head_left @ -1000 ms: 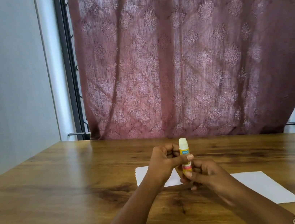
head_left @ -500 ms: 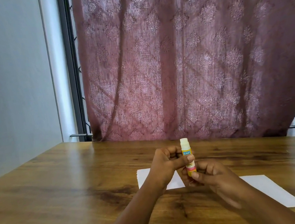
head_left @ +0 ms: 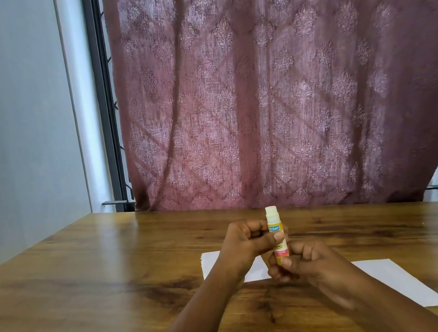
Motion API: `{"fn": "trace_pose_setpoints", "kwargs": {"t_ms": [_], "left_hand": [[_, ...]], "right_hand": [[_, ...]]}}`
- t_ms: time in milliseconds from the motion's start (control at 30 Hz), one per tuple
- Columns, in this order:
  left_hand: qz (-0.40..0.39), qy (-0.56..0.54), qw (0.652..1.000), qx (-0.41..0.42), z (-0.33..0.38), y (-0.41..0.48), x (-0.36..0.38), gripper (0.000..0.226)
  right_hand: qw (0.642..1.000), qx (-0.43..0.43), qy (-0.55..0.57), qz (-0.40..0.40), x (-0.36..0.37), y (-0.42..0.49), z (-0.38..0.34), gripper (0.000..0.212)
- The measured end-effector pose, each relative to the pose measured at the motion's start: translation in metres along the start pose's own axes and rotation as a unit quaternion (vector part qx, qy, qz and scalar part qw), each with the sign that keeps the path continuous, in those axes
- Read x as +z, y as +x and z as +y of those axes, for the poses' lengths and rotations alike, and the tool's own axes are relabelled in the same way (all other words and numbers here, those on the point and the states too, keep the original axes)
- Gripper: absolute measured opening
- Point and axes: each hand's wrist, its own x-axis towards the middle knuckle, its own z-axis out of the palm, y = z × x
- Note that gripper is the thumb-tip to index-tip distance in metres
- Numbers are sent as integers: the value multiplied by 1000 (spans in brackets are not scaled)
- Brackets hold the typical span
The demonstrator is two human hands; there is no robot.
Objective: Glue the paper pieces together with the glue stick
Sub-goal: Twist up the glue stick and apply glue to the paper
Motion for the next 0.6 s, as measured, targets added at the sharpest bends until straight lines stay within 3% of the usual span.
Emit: {"fn": "trace_pose_setpoints", "kwargs": {"t_ms": [167,333,500,600], "left_hand": [[-13,-16,1000,-6,1,-1,0,10],[-13,-15,1000,-6,-1,0,2,19],[-25,-13,1000,-15,-4,-1,7,15],[9,41,999,-17,-4,0,7,15]], "right_hand": [[996,31,72,-37,-3,0,-2,57],[998,0,62,14,3,1,-1,28],[999,-19,20,45,3,1,-4,13],[994,-24,-37,103,-12,1,-17,15]]}}
